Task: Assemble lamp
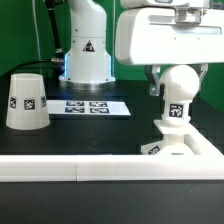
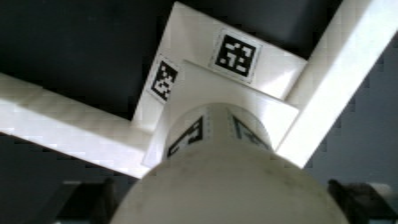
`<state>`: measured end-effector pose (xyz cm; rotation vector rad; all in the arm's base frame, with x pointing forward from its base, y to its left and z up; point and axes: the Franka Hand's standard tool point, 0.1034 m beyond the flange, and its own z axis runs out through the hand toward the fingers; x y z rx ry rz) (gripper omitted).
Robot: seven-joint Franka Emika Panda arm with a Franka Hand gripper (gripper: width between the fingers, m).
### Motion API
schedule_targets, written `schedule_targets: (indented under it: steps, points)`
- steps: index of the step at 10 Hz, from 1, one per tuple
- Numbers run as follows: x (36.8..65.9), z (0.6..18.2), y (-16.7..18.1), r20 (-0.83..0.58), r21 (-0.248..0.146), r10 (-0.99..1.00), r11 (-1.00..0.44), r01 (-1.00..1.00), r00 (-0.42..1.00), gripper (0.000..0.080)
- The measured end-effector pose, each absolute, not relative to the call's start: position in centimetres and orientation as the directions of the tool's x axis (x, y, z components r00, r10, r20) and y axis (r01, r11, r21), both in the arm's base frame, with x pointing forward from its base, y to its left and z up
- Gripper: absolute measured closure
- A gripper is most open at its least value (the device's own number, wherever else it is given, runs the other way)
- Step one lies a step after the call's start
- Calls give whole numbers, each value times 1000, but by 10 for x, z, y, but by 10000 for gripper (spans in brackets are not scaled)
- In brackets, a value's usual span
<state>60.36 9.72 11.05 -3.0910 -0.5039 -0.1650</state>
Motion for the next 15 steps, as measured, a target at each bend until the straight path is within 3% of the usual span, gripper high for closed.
schedule_targets:
  steps: [5,6,9,14,15]
  points:
    - [603,110,98,103,-18,50,-998,52,993,223]
    - [603,110,100,98,-42,-87,-996,-83,991,223]
    - [602,111,101,46,-91,-474,-879,-469,879,223]
    - [602,110,107,-43,-87,-798,-597,-798,601,222]
    - [601,109,108,-44,-87,-798,-597,-798,602,154]
